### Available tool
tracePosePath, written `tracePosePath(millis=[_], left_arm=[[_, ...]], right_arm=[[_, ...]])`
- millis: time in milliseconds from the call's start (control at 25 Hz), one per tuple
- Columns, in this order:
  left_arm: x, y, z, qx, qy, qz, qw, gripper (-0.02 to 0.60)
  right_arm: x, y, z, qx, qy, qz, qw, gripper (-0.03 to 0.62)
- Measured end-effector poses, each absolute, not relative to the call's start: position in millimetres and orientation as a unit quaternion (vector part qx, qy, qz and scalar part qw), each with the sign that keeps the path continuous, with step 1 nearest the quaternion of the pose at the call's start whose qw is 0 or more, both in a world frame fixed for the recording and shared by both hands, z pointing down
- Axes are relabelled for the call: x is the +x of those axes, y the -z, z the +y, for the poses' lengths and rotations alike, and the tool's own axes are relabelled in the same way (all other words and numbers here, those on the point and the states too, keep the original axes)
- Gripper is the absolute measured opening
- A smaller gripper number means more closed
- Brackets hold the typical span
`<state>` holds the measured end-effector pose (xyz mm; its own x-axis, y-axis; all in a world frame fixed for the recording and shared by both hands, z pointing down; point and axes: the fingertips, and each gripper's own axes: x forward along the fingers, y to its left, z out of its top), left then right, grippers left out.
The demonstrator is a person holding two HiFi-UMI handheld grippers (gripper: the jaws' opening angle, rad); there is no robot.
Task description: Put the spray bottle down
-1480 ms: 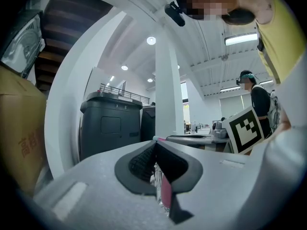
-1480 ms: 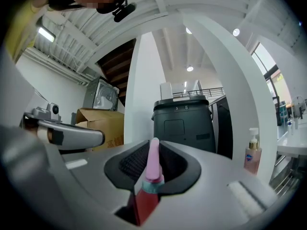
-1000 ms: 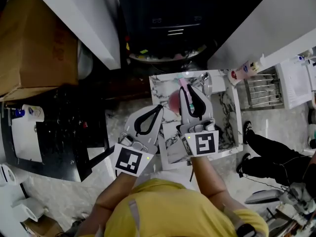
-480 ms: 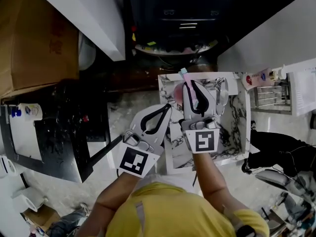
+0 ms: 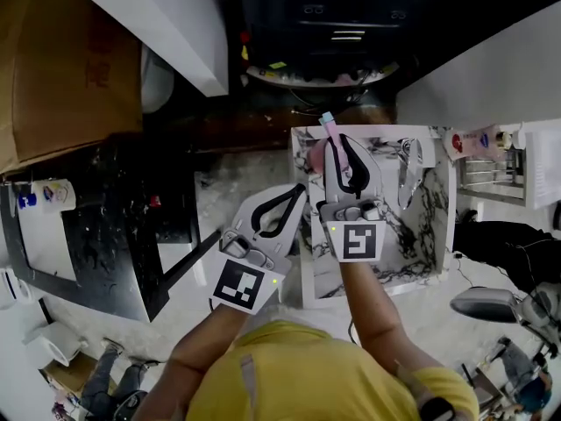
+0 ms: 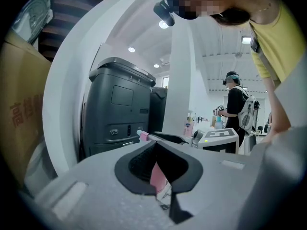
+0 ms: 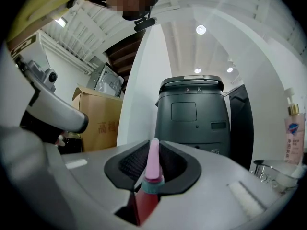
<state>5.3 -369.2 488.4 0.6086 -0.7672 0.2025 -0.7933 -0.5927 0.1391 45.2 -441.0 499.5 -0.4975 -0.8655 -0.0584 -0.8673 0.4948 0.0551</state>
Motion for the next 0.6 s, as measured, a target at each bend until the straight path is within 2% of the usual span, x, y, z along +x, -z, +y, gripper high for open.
tracePosePath(millis=[240, 360, 600], left_arm=[[5.8, -493.3, -368.3, 0.893, -0.06, -0.431, 0.116, 0.002], [8.0, -493.4, -368.1, 0.894, -0.058, -0.428, 0.118, 0.002], [13.1, -489.5, -364.0, 0.897, -0.055, -0.423, 0.115, 0.002]], right_arm=[[46.7, -503.3, -441.9, -0.511, -0.04, 0.858, 0.005, 0.071], [45.9, -501.8, -441.7, -0.509, -0.04, 0.86, 0.004, 0.12], [48.4, -497.2, -438.1, -0.511, -0.05, 0.858, -0.003, 0.157]])
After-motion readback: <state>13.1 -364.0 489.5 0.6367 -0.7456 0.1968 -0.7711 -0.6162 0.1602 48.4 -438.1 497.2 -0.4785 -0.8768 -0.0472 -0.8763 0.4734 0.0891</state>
